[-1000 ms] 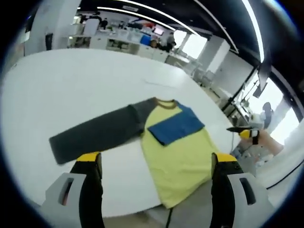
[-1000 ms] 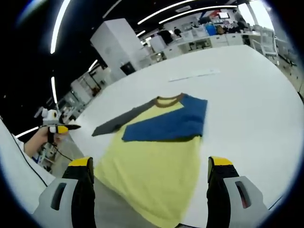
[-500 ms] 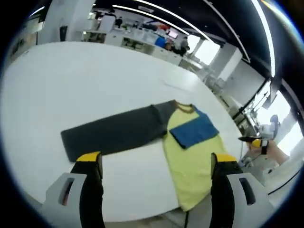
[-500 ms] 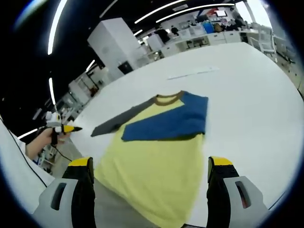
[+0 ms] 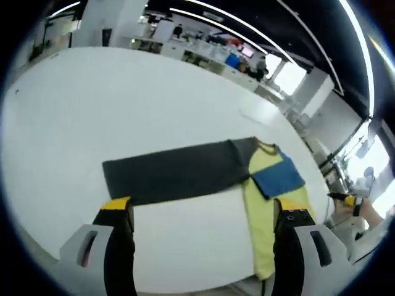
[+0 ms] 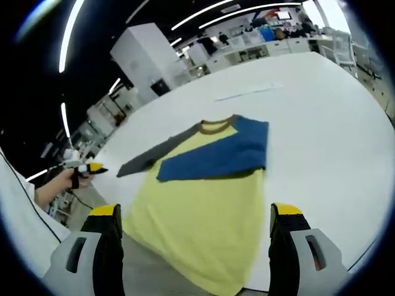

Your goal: Fold the garment on the visible template until the final outline fits inside the template.

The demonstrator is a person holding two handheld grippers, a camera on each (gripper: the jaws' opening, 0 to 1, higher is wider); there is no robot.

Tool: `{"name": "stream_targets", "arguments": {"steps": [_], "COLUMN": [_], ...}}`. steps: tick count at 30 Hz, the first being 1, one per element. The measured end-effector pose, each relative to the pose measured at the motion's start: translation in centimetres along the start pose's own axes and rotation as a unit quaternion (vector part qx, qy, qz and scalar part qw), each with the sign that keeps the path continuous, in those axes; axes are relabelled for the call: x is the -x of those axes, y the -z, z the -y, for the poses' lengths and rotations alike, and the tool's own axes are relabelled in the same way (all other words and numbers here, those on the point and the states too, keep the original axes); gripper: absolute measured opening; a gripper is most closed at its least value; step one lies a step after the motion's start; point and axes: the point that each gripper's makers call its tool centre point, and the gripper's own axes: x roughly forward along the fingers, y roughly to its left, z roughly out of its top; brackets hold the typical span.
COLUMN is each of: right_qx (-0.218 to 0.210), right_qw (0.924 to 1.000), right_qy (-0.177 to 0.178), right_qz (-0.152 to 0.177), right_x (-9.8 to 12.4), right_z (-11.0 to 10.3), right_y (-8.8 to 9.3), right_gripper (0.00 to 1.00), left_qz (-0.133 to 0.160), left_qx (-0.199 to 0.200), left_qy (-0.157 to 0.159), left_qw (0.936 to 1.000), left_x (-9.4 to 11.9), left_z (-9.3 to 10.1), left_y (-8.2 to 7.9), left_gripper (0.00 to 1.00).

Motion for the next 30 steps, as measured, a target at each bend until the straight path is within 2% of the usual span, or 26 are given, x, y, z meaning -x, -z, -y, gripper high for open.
{"name": "stream_targets", "arguments": {"steps": [8, 18, 25, 30], "right_qx": [-0.005, -0.006, -0.008, -0.006], "right_qw": [1.0000, 0.9999, 0.9998, 0.9999], "right_qy": [0.003, 0.009, 0.012, 0.012], "right_qz": [-0.002, -0.006, -0.010, -0.010], "right_x": [-0.1, 0.0, 0.0, -0.1], "right_z": [0.0, 0.2, 0.3, 0.3], "right_y": [0.1, 0.1, 0.2, 0.0], "right_gripper": [1.00, 1.00, 0.98, 0.98], "left_qz": [-0.003, 0.005, -0.005, 0.005], "left_qx": [-0.006, -0.006, -0.017, -0.022], "left_qy": [-0.030, -0.082, -0.105, -0.124], "left_qw": [0.9995, 0.9966, 0.9944, 0.9920], "left_x": [-0.7, -1.9, -2.6, -3.0], "left_z": [-2.2, -6.2, -8.1, -9.6], "left_y": [-0.1, -0.4, -0.1, -0.6], "left_gripper": [0.87, 0.80, 0.77, 0.69]}}
